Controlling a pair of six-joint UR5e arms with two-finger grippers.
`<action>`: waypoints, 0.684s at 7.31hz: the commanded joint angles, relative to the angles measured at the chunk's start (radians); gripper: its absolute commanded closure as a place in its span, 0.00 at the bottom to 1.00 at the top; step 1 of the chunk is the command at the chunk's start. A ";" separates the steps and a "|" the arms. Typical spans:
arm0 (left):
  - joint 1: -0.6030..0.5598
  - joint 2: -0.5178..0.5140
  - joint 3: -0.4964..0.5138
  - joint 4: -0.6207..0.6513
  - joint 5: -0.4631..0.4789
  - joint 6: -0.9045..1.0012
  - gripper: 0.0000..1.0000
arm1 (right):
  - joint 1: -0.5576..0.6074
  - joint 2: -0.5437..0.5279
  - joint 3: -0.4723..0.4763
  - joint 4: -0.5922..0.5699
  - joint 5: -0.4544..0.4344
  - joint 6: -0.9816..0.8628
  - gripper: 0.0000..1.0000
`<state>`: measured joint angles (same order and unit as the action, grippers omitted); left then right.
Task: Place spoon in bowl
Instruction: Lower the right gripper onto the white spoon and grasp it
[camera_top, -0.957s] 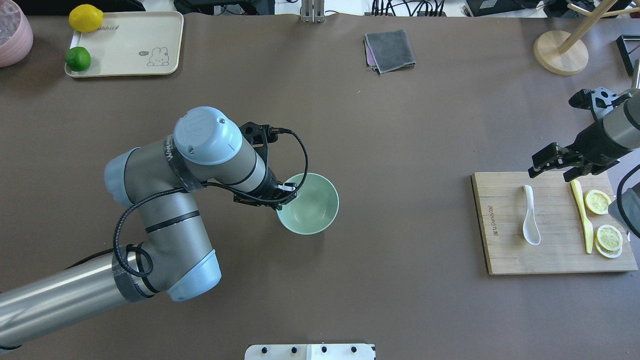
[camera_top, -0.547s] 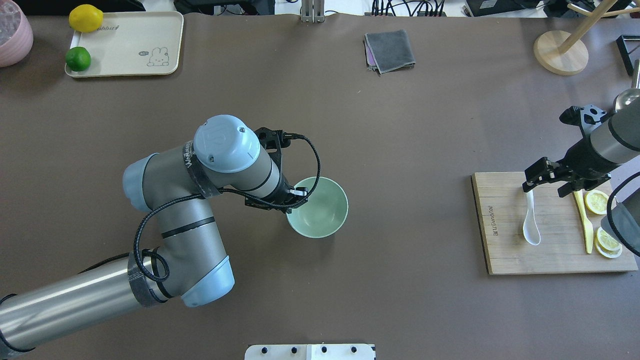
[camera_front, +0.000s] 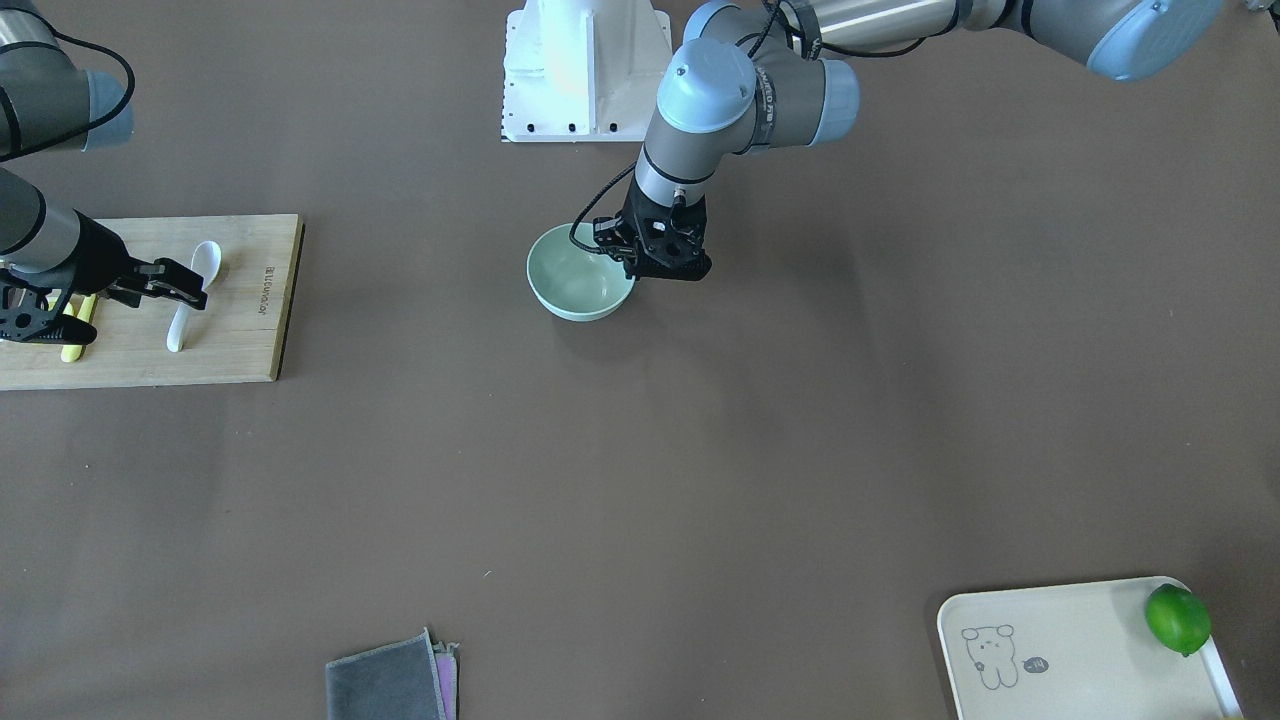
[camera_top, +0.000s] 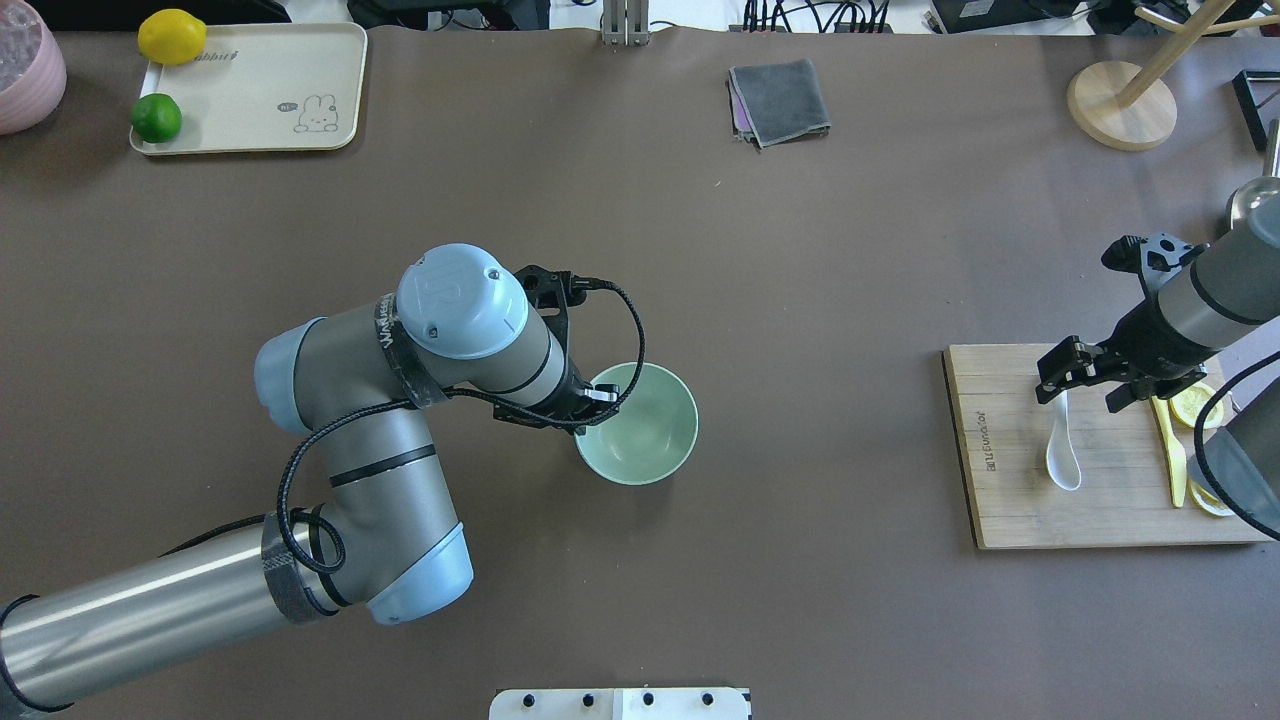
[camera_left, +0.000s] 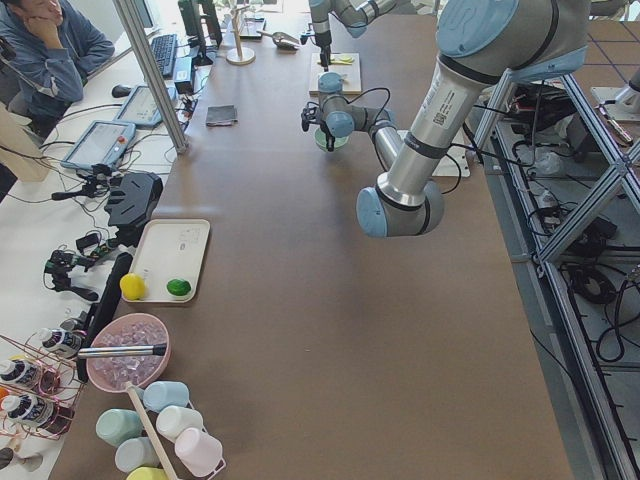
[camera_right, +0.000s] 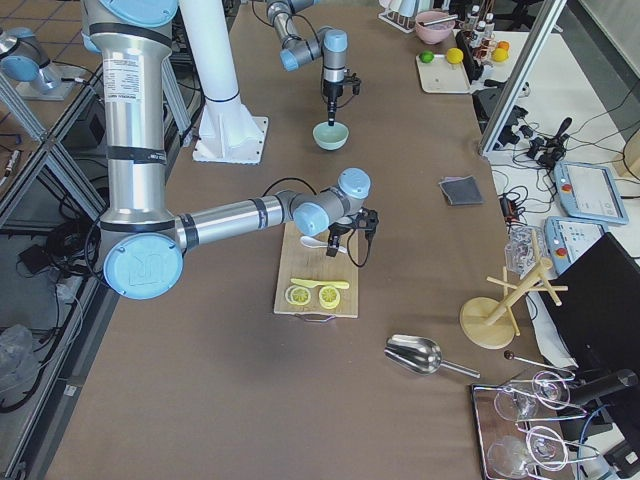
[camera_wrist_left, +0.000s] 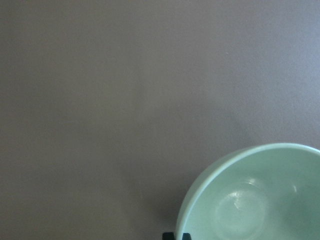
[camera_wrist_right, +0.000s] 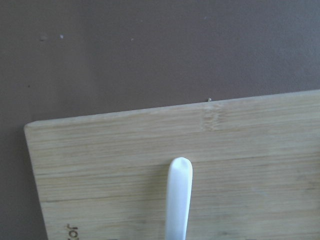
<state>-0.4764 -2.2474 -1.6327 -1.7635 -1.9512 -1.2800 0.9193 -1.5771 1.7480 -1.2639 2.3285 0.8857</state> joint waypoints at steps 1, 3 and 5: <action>0.005 0.000 0.002 -0.001 0.012 0.001 1.00 | -0.026 0.008 -0.008 0.000 -0.021 0.010 0.15; 0.005 0.000 0.002 -0.001 0.012 0.001 1.00 | -0.033 0.008 -0.015 0.000 -0.027 0.010 0.30; 0.005 0.002 0.002 -0.001 0.014 0.001 1.00 | -0.036 0.008 -0.015 0.000 -0.026 0.010 0.51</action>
<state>-0.4710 -2.2468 -1.6303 -1.7641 -1.9386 -1.2793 0.8862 -1.5693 1.7343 -1.2640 2.3026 0.8958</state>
